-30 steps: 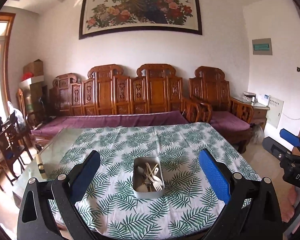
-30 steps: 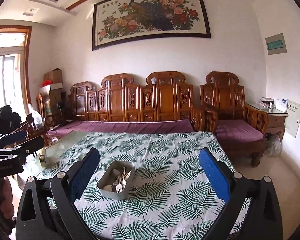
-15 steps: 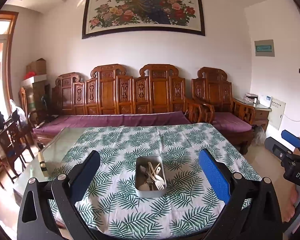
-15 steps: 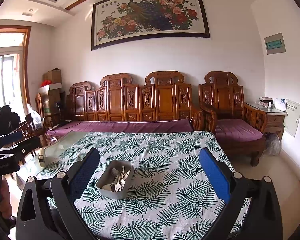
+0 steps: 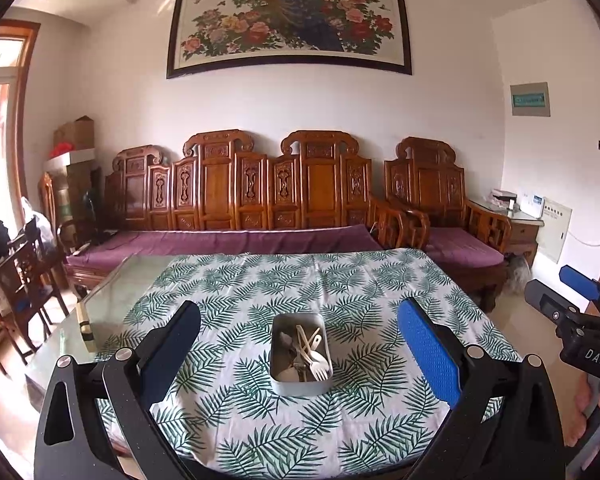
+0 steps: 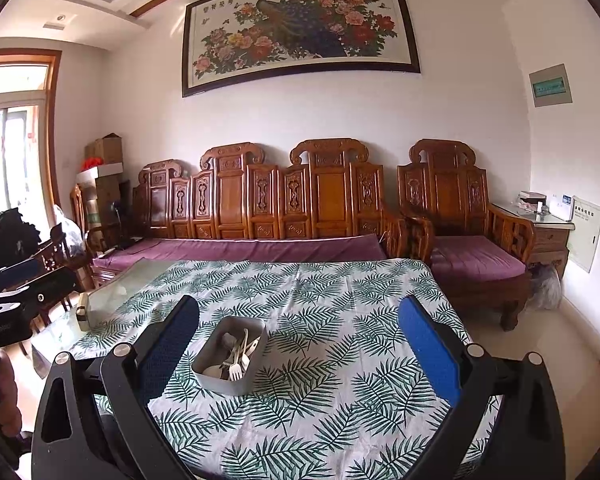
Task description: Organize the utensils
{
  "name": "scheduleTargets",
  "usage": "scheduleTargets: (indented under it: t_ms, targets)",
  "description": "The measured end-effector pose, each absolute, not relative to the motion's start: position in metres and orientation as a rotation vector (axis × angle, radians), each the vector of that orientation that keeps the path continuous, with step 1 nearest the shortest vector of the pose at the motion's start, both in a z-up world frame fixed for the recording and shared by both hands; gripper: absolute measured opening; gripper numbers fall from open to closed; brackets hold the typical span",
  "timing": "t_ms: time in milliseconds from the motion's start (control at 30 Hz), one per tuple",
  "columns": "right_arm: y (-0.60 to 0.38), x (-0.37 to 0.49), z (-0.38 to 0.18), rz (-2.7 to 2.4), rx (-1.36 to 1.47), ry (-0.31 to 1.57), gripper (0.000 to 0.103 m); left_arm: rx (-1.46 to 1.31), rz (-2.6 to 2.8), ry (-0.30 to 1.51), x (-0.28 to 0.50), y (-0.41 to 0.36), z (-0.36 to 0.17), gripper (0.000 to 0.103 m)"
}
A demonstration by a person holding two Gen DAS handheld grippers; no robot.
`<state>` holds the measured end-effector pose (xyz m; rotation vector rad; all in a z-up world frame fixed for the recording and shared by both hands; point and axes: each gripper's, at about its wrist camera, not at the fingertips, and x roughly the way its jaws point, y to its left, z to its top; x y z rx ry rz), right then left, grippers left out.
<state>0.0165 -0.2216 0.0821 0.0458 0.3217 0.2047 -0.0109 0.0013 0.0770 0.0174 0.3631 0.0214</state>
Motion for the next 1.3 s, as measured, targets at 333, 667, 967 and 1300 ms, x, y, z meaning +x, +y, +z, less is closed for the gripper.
scheduleTargets:
  t_ms: [333, 667, 967, 1300]
  targets:
    - [-0.2209, 0.0155, 0.082, 0.204, 0.045, 0.324, 0.1, 0.013, 0.023, 0.359, -0.0122, 0.0011, 0.077, 0.095]
    - [-0.2202, 0.0149, 0.079, 0.204, 0.043, 0.325, 0.1, 0.011, 0.024, 0.356, -0.013, 0.001, 0.078, 0.095]
    - [-0.2184, 0.0139, 0.0765, 0.204, 0.044, 0.329, 0.1, 0.009, 0.026, 0.357, -0.0135, 0.0007, 0.077, 0.095]
    - [-0.2172, 0.0139, 0.0753, 0.204, 0.045, 0.332, 0.1, 0.011, 0.03, 0.365, -0.0126, -0.0016, 0.0755, 0.095]
